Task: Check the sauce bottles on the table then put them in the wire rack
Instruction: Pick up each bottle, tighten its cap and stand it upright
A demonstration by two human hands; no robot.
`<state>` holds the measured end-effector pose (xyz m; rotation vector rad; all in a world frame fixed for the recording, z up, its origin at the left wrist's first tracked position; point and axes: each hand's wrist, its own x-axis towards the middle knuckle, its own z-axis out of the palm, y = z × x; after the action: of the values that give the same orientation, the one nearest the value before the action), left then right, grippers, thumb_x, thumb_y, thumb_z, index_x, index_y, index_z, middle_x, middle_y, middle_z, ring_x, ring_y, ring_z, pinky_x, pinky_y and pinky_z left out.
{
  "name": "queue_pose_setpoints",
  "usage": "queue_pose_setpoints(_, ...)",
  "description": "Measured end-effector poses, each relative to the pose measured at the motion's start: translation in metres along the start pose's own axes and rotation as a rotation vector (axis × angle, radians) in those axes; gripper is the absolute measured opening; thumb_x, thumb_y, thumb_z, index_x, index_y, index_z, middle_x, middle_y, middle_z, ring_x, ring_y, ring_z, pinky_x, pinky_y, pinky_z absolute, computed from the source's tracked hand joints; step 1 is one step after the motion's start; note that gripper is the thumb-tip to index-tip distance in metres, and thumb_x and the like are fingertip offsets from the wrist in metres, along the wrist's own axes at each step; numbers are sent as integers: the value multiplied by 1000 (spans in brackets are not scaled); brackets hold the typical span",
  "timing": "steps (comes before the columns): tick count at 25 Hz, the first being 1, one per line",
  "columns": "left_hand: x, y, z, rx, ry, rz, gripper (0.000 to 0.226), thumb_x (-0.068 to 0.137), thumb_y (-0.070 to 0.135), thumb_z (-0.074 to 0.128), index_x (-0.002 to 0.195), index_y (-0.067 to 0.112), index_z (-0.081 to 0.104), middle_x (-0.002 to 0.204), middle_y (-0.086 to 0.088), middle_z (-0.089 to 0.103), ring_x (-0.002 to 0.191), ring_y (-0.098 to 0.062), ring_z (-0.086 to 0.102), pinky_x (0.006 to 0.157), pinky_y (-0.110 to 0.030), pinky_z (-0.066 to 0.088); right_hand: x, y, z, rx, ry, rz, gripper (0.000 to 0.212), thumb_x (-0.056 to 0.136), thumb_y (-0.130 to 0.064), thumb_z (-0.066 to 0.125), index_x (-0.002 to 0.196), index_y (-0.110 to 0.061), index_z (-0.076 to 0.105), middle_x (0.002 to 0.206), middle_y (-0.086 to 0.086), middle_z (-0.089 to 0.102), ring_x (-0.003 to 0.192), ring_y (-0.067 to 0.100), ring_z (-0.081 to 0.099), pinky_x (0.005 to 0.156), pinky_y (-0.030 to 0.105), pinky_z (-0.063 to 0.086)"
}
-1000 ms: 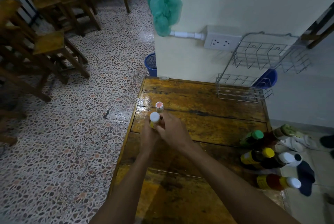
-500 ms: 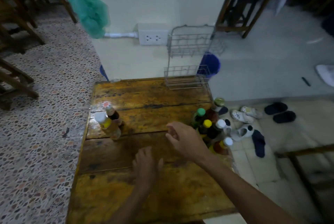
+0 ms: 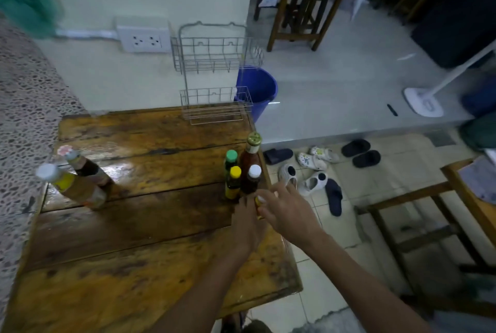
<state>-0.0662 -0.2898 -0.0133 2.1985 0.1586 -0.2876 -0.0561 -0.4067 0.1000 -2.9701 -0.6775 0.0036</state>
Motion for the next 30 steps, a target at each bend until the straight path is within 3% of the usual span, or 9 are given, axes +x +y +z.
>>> queue_pose_setpoints(2,-1,0,-1,-121,49,58,45,97,33,67,138,40,48,133,12,61,121,-13,60,97,-44,53,1,7,9,4,-42,-26,35,95,-37,61,127,-25,52,109,3,57,94,23,56,64,31,53)
queue_pose_setpoints(5,-16,0,-23,-184,7,165,47,95,31,74,119,62,49,115,35,62,108,15,59,86,-17,52,10,11,5,-22,-26,-225,27,101,-40,50,121,-22,50,106,0,56,90,19,54,61,28,51)
queue_pose_setpoints(10,-47,-11,-75,-256,-39,233,38,92,62,68,124,45,58,111,12,58,99,-10,62,82,-35,55,34,9,-19,207,113,-361,19,97,-38,52,93,-19,55,80,-2,60,67,13,53,49,24,38)
queue_pose_setpoints(16,-62,-24,-151,-167,13,213,40,89,62,70,115,32,62,92,15,64,80,-3,63,64,-15,44,74,-35,-13,237,121,-465,30,103,-41,39,84,-23,56,76,-7,56,67,10,48,54,29,40)
queue_pose_setpoints(20,-71,-45,-191,1,71,160,45,81,65,76,108,34,59,96,12,68,83,-6,65,65,-27,52,100,-72,-6,218,62,-376,38,103,-37,44,73,-20,60,64,-2,58,56,17,51,48,34,39)
queue_pose_setpoints(22,-74,-57,-203,202,165,149,42,80,64,68,106,34,57,95,13,66,82,-9,64,65,-34,52,105,-102,0,146,-178,-285,14,95,-23,62,97,-10,65,69,8,61,57,27,60,46,35,45)
queue_pose_setpoints(24,-76,-73,-212,303,207,156,38,80,60,66,104,33,54,92,15,61,81,-11,62,60,-32,45,111,-123,10,153,-281,-220,25,102,-25,48,121,-10,51,82,9,59,71,31,63,57,39,51)
queue_pose_setpoints(27,-75,-98,-228,104,165,91,39,78,52,76,103,31,56,90,14,62,76,-10,60,60,-30,44,118,-148,4,280,-123,-220,55,103,-61,15,87,-24,53,70,-6,50,63,18,55,53,36,47)
queue_pose_setpoints(30,-73,-111,-244,-114,93,118,44,79,46,83,114,28,64,96,7,70,80,-7,66,64,-23,49,123,-157,6,203,111,-478,42,104,-55,26,77,-28,44,71,-12,43,59,7,42,43,27,36)
